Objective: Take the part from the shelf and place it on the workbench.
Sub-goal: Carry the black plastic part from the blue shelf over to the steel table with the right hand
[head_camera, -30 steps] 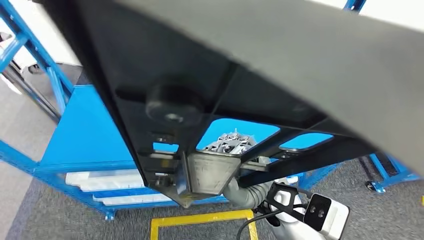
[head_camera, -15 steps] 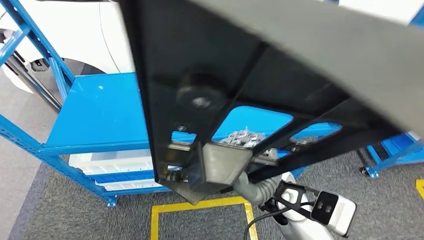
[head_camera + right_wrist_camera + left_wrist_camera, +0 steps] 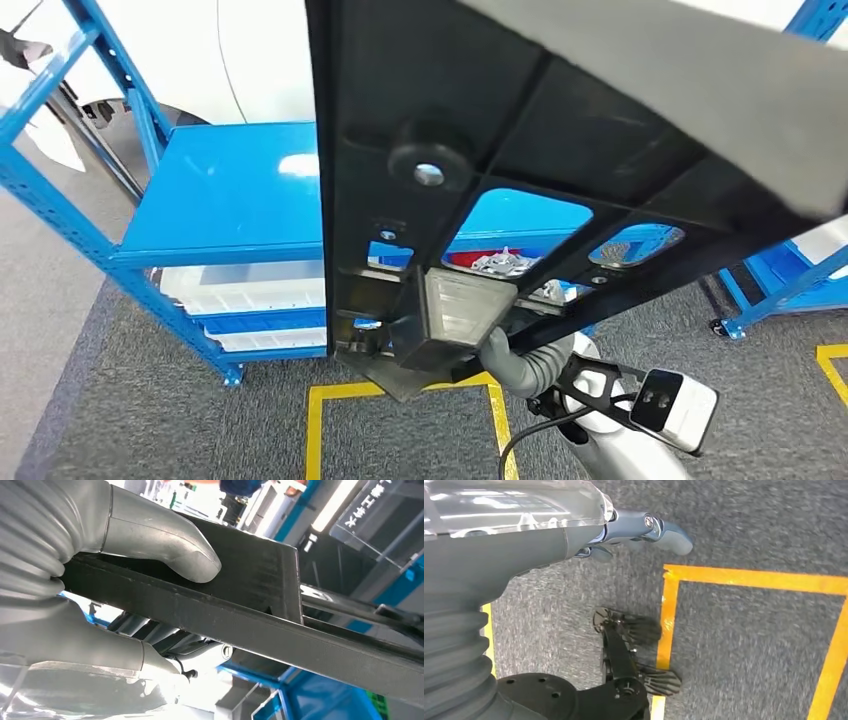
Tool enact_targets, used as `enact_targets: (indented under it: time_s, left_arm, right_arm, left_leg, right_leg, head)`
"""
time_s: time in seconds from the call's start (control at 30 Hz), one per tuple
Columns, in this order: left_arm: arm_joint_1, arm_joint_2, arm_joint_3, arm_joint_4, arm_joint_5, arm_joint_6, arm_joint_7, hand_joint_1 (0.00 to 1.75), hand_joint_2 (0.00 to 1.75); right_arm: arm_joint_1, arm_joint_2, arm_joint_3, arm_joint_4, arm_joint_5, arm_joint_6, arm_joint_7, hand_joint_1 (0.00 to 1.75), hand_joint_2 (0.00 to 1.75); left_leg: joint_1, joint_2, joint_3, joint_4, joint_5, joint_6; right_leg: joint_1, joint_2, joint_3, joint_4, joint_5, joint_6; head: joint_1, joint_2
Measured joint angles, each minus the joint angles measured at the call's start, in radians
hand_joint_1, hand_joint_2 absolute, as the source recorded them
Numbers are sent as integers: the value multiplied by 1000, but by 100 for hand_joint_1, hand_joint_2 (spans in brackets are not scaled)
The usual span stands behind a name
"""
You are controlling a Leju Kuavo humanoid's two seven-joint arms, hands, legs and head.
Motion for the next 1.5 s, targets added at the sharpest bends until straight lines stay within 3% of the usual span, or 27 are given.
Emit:
enact_targets:
  time_s: [0.07, 0.1, 0.13, 0.17, 0.23, 0.3, 0.33, 0.43, 0.5, 0.6, 0.63, 0.67, 0.73, 0.8, 0.87, 0.9, 0.97, 1.0, 1.03, 1.1, 1.17, 1.2, 1.23, 1.27, 1.33, 1.4, 1.5]
  left_arm:
    - [-1, 0, 0, 0, -1, -1, 0, 0, 175]
    - [-1, 0, 0, 0, -1, -1, 0, 0, 175]
    - [0, 0, -1, 0, -3, -1, 0, 0, 175]
    - [0, 0, -1, 0, -5, -1, 0, 0, 175]
    - [0, 0, -2, 0, -10, -1, 0, 0, 175]
    - [0, 0, -4, 0, -16, -1, 0, 0, 175]
    - [0, 0, -5, 0, -19, -1, 0, 0, 175]
    - [1, 0, -10, 0, -22, -1, 0, 0, 175]
    - [3, 0, -13, 0, -24, 0, 0, 0, 175]
    - [3, 0, -18, 0, -28, 2, 1, 0, 175]
    - [2, 0, -20, 0, -28, 3, 1, 0, 175]
    - [1, 0, -20, 0, -28, 4, 2, 0, 175]
    - [1, 0, -21, 0, -29, 5, 5, 0, 175]
    - [0, 0, -23, 0, -29, 9, 11, 0, 175]
    - [-4, 0, -24, 0, -29, 13, 16, 0, 175]
    - [-5, 0, -24, 0, -29, 15, 17, 0, 175]
    - [-4, 0, -24, 0, -28, 16, 21, 0, 175]
    - [-2, 0, -24, 0, -27, 17, 22, 0, 175]
    - [-1, -1, -24, 0, -24, 17, 23, 0, 175]
    - [-1, -1, -24, 0, -18, 18, 25, 0, 175]
    - [1, -1, -23, 0, -12, 19, 26, 0, 175]
    - [2, -1, -23, 0, -9, 20, 27, 0, 175]
    - [2, -1, -23, 0, -6, 21, 27, 0, 175]
    - [3, -2, -22, 0, -4, 21, 27, 0, 175]
    - [3, -3, -22, 0, -1, 22, 27, 0, 175]
    - [2, -4, -20, 0, 0, 22, 27, 0, 175]
    - [2, -5, -18, 0, 0, 25, 27, 0, 175]
  right_arm:
    - [0, -9, 2, 0, -2, -1, 0, 175, 175]
    - [0, -12, 2, 0, -3, -2, -1, 175, 175]
    - [1, -16, 2, 0, -4, -4, -1, 175, 175]
    - [1, -20, 2, 1, -5, -7, -2, 175, 175]
    - [1, -29, 3, 0, -6, -14, -3, 175, 175]
    - [1, -38, 3, 0, -8, -18, -5, 175, 175]
    - [2, -44, 3, -1, -9, -20, -6, 175, 175]
    - [7, -61, 3, -1, -13, -28, -7, 175, 175]
    - [9, -69, 3, -1, -15, -31, -8, 175, 175]
    - [11, -76, 3, -1, -18, -32, -8, 175, 175]
    - [12, -78, 3, -1, -19, -31, -8, 175, 175]
    - [13, -80, 3, -1, -19, -31, -8, 175, 175]
    - [15, -84, 3, -1, -21, -32, -8, 175, 175]
    - [17, -87, 4, -4, -22, -40, -8, 175, 175]
    - [18, -90, 4, -11, -22, -50, -9, 175, 175]
    - [18, -91, 4, -15, -21, -55, -9, 175, 175]
    - [21, -97, 4, -19, -22, -56, -9, 175, 175]
    - [23, -101, 4, -20, -24, -53, -9, 175, 175]
    - [25, -105, 4, -21, -28, -47, -9, 175, 175]
    - [27, -111, 4, -21, -37, -32, -9, 175, 175]
    - [28, -112, 4, -18, -42, -16, -9, 175, 175]
    - [27, -112, 4, -16, -41, -11, -9, 175, 175]
    - [24, -112, 4, -15, -38, -7, -9, 175, 175]
    - [20, -112, 5, -14, -36, -5, -9, 175, 175]
    - [9, -112, 5, -12, -35, -3, -9, 175, 175]
    - [1, -112, 5, -9, -39, 2, -9, 175, 175]
    - [-6, -113, 5, -7, -45, 6, -9, 175, 175]
  left_leg:
    - [0, 2, -28, 1, 25, 8]
    - [0, 2, -45, 3, 37, 8]
    - [0, 3, -62, 5, 48, 7]
    - [0, 3, -79, 9, 59, 5]
    - [0, 3, -112, 20, 76, 0]
    - [-1, 2, -135, 31, 89, -9]
    - [-2, 1, -140, 34, 96, -14]
    - [-1, 1, -147, 30, 118, -32]
    - [2, -1, -162, 54, 83, -42]
    - [5, -2, -206, 214, -65, -51]
    - [5, -2, -215, 273, -93, -54]
    - [5, -2, -215, 312, -96, -55]
    - [5, -2, -172, 297, -41, -55]
    - [3, -2, -74, 167, -1, -47]
    - [-1, -3, 9, 40, -19, -36]
    - [-4, -3, 26, 8, -30, -31]
    - [-1, -2, 25, -8, -28, -20]
    - [2, 0, 22, -9, -23, -14]
    - [4, 1, 20, -12, -17, -8]
    - [3, 3, 12, -9, -10, -1]
    - [2, 4, 4, -4, -7, 0]
    - [2, 3, 1, -1, -7, -1]
    - [2, 2, -1, 4, -8, -3]
    - [2, 1, -1, 8, -10, -5]
    - [-1, 0, -8, 18, -15, -14]
    - [-3, 2, -17, 23, -17, -23]
    - [-1, 5, -25, 38, -32, -36]
  right_leg:
    - [-3, 2, -35, 119, -107, 7]
    - [-5, 2, -50, 185, -142, 11]
    - [-6, 2, -53, 233, -152, 13]
    - [-7, 2, -42, 250, -140, 14]
    - [-9, 2, 36, 177, -90, 12]
    - [-7, 3, 138, 34, -87, 4]
    - [-4, 4, 169, -15, -96, -1]
    - [1, 4, 173, -51, -92, -21]
    - [-3, 2, 157, -57, -71, -37]
    - [-2, 0, 119, -59, -38, -51]
    - [-1, 0, 105, -59, -28, -51]
    - [0, 0, 91, -59, -19, -51]
    - [1, 1, 65, -57, -1, -47]
    - [3, 1, 48, -54, 12, -40]
    - [5, -1, 38, -50, 25, -30]
    - [6, -2, 34, -49, 32, -25]
    - [6, -2, 28, -45, 36, -13]
    - [5, 0, 19, -28, 23, -8]
    - [4, 1, 4, 9, -3, -3]
    - [0, 3, -48, 141, -75, 4]
    - [-4, 3, -83, 240, -108, 9]
    - [-6, 3, -75, 237, -97, 10]
    - [-7, 3, -47, 194, -70, 9]
    - [-8, 3, -9, 125, -40, 6]
    - [-3, 3, 51, 11, -10, -4]
    - [3, 5, 62, -20, -15, -13]
    - [-2, 11, 62, -33, -11, -29]
  head:
    - [0, 0]
    - [0, 0]
    - [0, 0]
    - [0, 0]
    - [0, 0]
    - [0, 0]
    - [0, 0]
    - [0, 0]
    - [0, 0]
    - [0, 0]
    - [0, 0]
    - [0, 0]
    - [0, 0]
    - [0, 0]
    - [0, 0]
    - [0, 0]
    - [0, 0]
    - [0, 0]
    - [0, 0]
    - [0, 0]
    - [0, 0]
    - [0, 0]
    - [0, 0]
    - [0, 0]
    - [0, 0]
    - [0, 0]
    - [0, 0]
